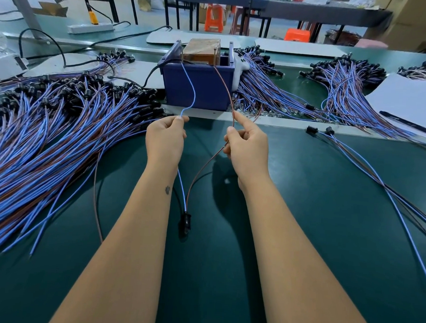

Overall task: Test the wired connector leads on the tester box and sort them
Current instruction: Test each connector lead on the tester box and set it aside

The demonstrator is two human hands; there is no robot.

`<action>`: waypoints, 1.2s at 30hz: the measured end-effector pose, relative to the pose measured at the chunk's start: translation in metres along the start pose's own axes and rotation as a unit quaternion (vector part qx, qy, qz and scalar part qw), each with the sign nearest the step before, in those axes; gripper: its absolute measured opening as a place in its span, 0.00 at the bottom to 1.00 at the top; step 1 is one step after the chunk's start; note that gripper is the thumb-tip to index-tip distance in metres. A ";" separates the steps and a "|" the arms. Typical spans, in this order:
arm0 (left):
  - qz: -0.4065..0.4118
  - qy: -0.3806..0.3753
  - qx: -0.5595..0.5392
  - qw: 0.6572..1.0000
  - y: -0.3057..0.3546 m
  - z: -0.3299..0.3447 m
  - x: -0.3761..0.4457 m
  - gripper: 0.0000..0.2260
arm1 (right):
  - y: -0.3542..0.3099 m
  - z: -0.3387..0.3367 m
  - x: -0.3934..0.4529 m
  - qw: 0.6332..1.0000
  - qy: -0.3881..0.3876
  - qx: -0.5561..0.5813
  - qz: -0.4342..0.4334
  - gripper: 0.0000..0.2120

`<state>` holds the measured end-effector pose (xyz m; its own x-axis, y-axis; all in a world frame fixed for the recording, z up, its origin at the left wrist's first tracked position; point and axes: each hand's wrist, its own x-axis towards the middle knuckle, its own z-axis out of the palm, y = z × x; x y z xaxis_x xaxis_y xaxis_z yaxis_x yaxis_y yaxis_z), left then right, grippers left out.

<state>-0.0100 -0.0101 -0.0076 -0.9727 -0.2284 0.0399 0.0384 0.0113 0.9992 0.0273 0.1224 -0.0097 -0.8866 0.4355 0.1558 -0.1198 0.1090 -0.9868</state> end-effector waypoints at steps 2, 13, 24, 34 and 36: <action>0.001 0.000 -0.001 1.000 0.000 0.000 0.000 0.11 | 0.000 0.000 0.000 1.000 -0.002 -0.005 -0.002 0.20; 0.010 -0.017 0.022 1.000 -0.001 0.001 0.001 0.11 | 0.001 0.002 0.003 1.000 -0.010 -0.011 0.000 0.20; -0.013 -0.003 -0.017 1.000 -0.002 0.000 0.009 0.11 | -0.001 0.001 0.004 1.000 -0.017 -0.004 0.002 0.20; -0.029 0.020 -0.085 0.996 -0.002 -0.004 0.010 0.12 | -0.001 0.001 0.003 1.000 -0.019 -0.018 0.000 0.20; -0.031 0.018 -0.095 0.995 -0.001 -0.005 0.009 0.12 | 0.000 0.001 0.003 1.000 -0.020 -0.012 0.001 0.20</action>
<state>-0.0178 -0.0171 -0.0082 -0.9658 -0.2581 -0.0259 0.0238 -0.1876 0.9820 0.0241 0.1227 -0.0090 -0.9040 0.4002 0.1505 -0.1065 0.1302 -0.9857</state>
